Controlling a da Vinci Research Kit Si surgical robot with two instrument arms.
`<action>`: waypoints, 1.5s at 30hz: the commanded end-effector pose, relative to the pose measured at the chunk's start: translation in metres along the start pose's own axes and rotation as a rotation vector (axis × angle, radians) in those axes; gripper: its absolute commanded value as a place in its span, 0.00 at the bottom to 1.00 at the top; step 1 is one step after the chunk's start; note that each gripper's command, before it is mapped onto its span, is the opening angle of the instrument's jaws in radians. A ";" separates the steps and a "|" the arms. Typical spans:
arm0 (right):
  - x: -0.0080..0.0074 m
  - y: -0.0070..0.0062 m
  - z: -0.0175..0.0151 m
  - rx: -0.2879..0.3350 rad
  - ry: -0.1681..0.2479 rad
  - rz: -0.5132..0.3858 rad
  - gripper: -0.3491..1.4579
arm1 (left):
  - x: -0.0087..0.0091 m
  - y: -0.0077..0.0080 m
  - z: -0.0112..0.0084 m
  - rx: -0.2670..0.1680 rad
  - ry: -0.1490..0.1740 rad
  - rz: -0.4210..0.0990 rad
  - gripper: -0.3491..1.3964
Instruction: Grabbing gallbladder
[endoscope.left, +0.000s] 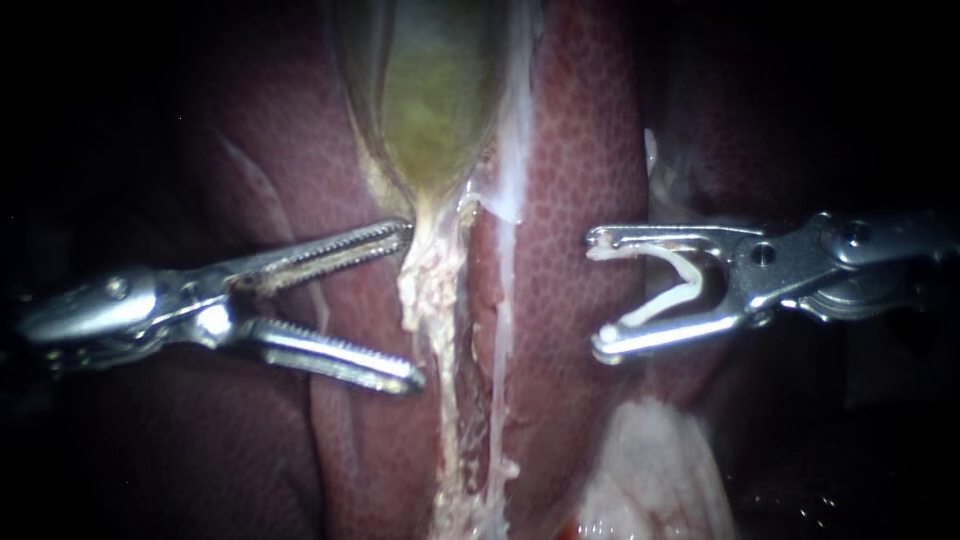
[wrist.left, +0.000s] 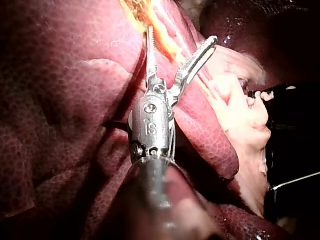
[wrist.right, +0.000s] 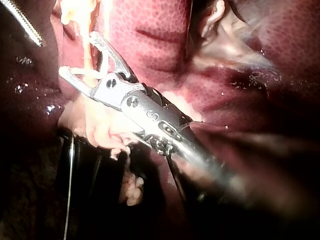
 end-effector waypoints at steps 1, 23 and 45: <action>0.0000 0.0000 0.0000 0.000 0.000 0.000 0.53 | 0.0001 0.0001 0.0001 -0.005 0.001 -0.010 0.64; 0.0002 -0.0001 0.0002 -0.001 0.000 0.000 0.52 | 0.0029 0.0033 -0.0010 -0.065 0.066 -0.181 0.00; 0.0002 -0.0001 0.0001 0.000 0.000 0.001 0.52 | -0.0072 0.0015 -0.0092 -0.050 0.061 -0.203 0.00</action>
